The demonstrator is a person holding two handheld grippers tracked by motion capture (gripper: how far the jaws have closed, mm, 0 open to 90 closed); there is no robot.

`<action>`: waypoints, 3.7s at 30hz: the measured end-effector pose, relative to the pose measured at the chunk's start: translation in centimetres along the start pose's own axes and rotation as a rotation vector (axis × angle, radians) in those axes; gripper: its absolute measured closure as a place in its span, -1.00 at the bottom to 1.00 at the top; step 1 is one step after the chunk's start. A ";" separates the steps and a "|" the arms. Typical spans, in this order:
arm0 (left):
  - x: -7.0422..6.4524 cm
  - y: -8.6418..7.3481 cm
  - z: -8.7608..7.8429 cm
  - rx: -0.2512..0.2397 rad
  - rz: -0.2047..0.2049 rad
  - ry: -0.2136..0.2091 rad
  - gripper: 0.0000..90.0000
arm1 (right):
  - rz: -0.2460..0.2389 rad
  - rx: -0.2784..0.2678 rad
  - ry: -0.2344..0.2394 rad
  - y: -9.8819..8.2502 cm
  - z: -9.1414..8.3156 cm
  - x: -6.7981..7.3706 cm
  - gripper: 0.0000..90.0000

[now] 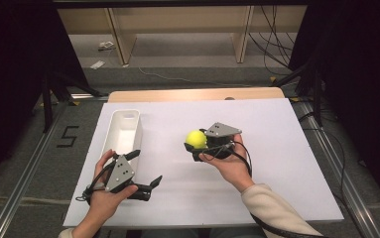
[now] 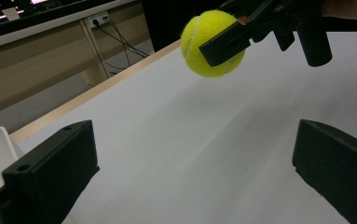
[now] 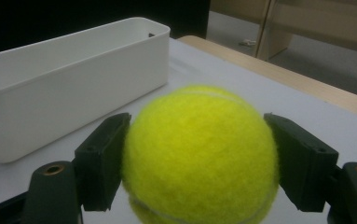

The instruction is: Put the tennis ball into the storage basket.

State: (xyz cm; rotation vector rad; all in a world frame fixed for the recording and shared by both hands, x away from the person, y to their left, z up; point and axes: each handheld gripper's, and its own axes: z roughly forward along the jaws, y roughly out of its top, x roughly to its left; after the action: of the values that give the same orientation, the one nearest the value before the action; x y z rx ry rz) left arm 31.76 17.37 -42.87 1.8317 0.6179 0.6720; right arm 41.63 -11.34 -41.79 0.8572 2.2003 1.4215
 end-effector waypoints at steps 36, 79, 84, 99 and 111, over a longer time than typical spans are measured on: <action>-0.1 0.0 0.1 0.000 0.000 -0.005 -1.00 | -0.002 -0.006 0.027 0.5 1.2 1.1 -0.41; -0.2 0.0 0.1 -0.002 0.007 -0.012 -1.00 | -0.009 -0.013 0.047 1.5 2.4 2.1 -0.41; -0.3 0.1 0.1 -0.003 0.014 -0.016 -1.00 | -0.013 -0.010 0.043 1.5 2.6 2.0 -0.41; -0.3 0.1 0.1 -0.004 0.011 -0.018 -1.00 | -0.027 0.001 0.048 2.4 3.2 2.3 -0.41; -0.3 0.1 0.1 -0.005 0.012 -0.019 -1.00 | -0.040 0.005 0.051 3.2 3.9 2.6 -0.41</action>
State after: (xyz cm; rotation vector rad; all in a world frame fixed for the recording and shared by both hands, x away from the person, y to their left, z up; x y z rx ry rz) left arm 31.57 17.09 -42.86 1.8362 0.5930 0.6624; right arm 42.95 -5.97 -40.43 0.7826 2.2462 1.4355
